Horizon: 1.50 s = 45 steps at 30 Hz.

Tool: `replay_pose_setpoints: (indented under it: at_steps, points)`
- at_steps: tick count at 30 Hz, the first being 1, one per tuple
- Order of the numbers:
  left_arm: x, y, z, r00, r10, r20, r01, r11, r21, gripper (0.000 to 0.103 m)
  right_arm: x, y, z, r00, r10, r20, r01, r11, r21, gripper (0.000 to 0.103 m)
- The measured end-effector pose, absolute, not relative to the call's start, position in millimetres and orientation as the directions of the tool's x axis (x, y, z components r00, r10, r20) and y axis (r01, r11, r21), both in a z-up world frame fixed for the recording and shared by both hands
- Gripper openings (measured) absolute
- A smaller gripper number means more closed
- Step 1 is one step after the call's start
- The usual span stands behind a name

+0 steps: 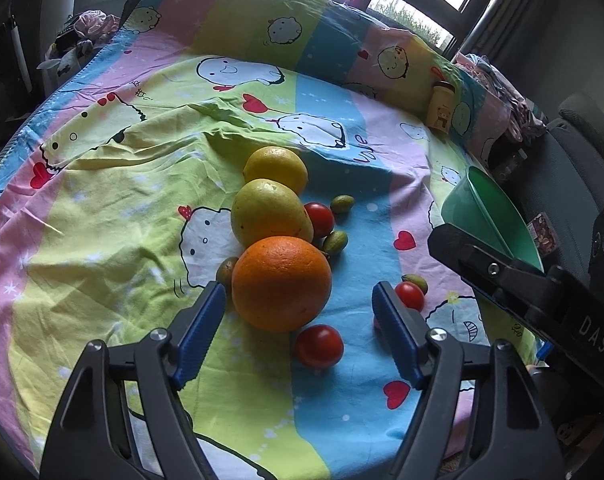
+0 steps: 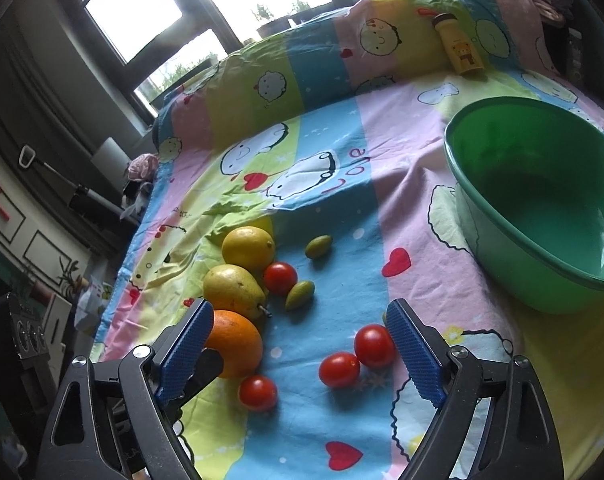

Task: Organize fruits

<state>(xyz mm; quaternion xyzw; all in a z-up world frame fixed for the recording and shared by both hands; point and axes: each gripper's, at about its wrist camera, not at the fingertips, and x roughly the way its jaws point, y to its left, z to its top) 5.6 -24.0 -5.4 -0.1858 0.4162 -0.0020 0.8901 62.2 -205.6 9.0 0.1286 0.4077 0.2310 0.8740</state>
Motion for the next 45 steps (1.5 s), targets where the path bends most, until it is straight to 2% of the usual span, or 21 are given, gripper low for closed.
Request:
replay_pose_setpoints:
  at_steps: [4,5,9,15,25,31,45]
  points:
    - [6,-22,-4,0.655,-0.173,-0.736,-0.147,0.926,-0.348,0.072,64,-200,10,0.526,0.531,-0.665,-0.31,0.847,0.431,0.076]
    - [6,-21,-3,0.655,-0.172,-0.736,-0.149,0.925,-0.349,0.072,66,-199,12,0.509,0.541,-0.67,-0.312,0.841,0.442,0.076]
    - [5,-13,2,0.669,-0.188,-0.719,-0.157,0.91,-0.384,0.071,75,-194,29,0.455,0.588,-0.669,-0.337,0.809,0.481,0.076]
    - [5,-12,2,0.667,-0.191,-0.72,-0.164,0.905,-0.392,0.071,92,-175,53,0.435,0.559,-0.706,-0.394,0.823,0.409,0.076]
    - [8,-9,-7,0.645,-0.209,-0.735,-0.181,0.893,-0.413,0.069,102,-168,9,0.356,0.546,-0.758,-0.363,0.829,0.426,0.076]
    - [8,-11,-10,0.634,-0.218,-0.742,-0.18,0.892,-0.415,0.068,100,-171,-1,0.313,0.601,-0.735,-0.359,0.792,0.494,0.076]
    - [13,-15,-17,0.612,-0.217,-0.76,-0.182,0.897,-0.403,0.068,100,-167,-9,0.26,0.637,-0.726,-0.369,0.76,0.534,0.076]
